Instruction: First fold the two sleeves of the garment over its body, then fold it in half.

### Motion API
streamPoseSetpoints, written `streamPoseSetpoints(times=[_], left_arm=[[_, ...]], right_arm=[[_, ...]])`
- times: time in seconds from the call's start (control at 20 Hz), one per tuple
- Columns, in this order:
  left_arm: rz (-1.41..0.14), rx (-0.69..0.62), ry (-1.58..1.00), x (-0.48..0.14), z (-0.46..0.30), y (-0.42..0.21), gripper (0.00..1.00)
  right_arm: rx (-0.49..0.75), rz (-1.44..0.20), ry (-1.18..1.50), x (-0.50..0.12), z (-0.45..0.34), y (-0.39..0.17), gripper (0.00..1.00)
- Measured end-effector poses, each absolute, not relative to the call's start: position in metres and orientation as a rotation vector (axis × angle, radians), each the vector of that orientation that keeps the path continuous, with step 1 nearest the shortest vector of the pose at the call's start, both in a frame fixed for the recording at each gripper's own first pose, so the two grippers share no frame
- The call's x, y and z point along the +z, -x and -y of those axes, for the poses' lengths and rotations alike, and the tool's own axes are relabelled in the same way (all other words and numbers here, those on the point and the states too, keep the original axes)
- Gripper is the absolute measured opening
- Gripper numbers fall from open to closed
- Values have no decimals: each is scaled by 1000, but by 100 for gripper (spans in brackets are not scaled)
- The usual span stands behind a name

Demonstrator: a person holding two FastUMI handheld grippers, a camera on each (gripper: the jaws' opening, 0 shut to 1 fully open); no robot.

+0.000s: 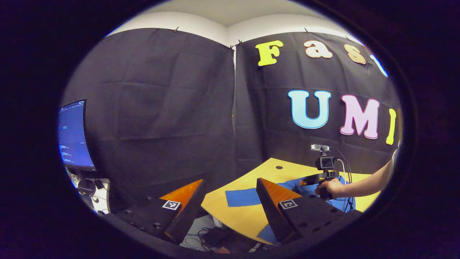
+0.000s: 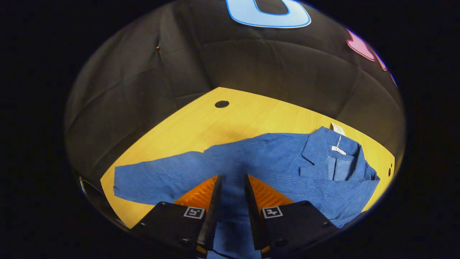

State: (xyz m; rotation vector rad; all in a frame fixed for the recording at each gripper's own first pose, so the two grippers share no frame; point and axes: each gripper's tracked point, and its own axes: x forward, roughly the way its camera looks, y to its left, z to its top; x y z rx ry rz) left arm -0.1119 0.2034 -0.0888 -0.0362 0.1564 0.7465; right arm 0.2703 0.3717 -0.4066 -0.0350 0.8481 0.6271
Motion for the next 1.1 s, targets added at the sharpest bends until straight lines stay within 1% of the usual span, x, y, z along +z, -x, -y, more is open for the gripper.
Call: streamPoseSetpoints(times=[0.05,0.1,0.15,0.3,0.35,0.4,0.45,0.55,0.6,0.7,0.8,0.85,0.95,1.1], left_arm=[[-146,737,31,-87,-202,107,81],[-139,727,22,-87,-202,104,82],[-131,713,6,-87,-200,98,82],[-125,677,-16,-85,-204,79,81],[-123,663,-14,-86,-204,71,82],[-115,650,-13,-84,-205,63,82],[-108,637,-11,-82,-205,56,82],[-86,610,-6,-78,-204,41,82],[-79,592,-1,-75,-203,32,82],[-68,564,3,-70,-200,15,82],[-61,538,-7,-64,-194,0,82],[-60,530,-15,-63,-192,-5,82],[-55,509,-35,-57,-183,-14,82],[-36,468,-52,-45,-168,-25,82]], right_arm=[[634,-846,37,-401,-366,-268,48],[632,-827,39,-393,-361,-269,49],[628,-781,44,-374,-349,-271,58],[646,-631,51,-313,-323,-265,58],[646,-563,41,-284,-311,-261,55],[635,-503,22,-256,-297,-254,58],[617,-443,-15,-226,-284,-245,54],[563,-355,-57,-176,-253,-223,53],[549,-307,-53,-157,-238,-212,68],[572,-224,-21,-118,-221,-176,100],[593,-148,-36,-84,-214,-142,99],[577,-131,-46,-73,-206,-131,99],[540,-100,-44,-62,-196,-121,99],[486,-66,-96,-43,-188,-122,99]])
